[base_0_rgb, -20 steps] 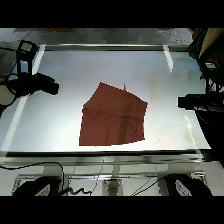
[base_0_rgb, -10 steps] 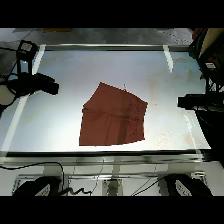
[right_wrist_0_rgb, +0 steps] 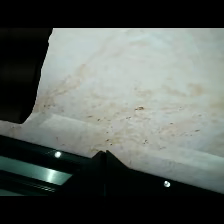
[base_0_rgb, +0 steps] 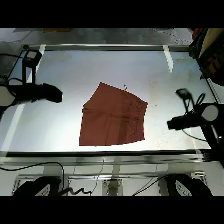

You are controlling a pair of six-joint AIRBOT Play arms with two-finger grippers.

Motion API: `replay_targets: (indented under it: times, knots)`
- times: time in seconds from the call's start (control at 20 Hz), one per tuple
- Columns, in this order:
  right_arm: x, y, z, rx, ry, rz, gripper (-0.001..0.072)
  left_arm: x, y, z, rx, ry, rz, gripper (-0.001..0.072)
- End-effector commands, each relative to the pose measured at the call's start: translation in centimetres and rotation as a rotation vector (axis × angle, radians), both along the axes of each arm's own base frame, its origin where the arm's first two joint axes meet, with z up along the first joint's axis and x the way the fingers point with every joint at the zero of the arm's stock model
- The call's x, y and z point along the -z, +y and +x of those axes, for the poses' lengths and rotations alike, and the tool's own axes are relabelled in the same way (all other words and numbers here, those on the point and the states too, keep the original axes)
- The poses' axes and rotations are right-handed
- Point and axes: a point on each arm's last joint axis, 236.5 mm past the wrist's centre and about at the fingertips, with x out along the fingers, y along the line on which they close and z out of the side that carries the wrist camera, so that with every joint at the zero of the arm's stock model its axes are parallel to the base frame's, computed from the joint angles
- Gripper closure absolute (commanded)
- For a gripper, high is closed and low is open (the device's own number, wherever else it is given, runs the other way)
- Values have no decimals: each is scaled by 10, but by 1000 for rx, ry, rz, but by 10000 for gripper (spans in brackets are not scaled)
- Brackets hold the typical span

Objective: Fold the clothes and pants, and hang the long-sleeved shirts on hangers.

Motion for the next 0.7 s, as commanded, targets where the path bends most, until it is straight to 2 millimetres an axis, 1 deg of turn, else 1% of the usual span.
replay_targets:
  times: [0.0,0.05,0.1,0.15,0.2,0.25,0.3,0.4,0.5,0.65]
  knots:
    - [49,56,-45,-37,130,243,689,48,14,-40,-26,121,-2,696]
    - [53,69,-38,13,100,310,647,64,21,-51,-62,141,-15,696]
    - [55,76,-29,64,63,356,476,83,27,-67,-91,178,-21,690]
    - [55,79,-17,124,22,386,286,102,31,-82,-112,217,-25,550]
    - [54,77,-4,192,-14,398,225,122,34,-96,-142,266,-38,212]
    - [55,72,5,265,-29,401,225,139,33,-108,-172,317,-54,8]
    - [57,69,12,330,-34,406,225,157,33,-120,-197,371,-66,-10]
    - [68,71,12,384,21,426,225,181,25,-138,-197,447,-97,28]
    - [85,80,1,404,132,455,224,191,13,-146,-200,497,-153,27]
    - [106,94,-13,413,281,498,229,196,3,-148,-189,535,-197,28]
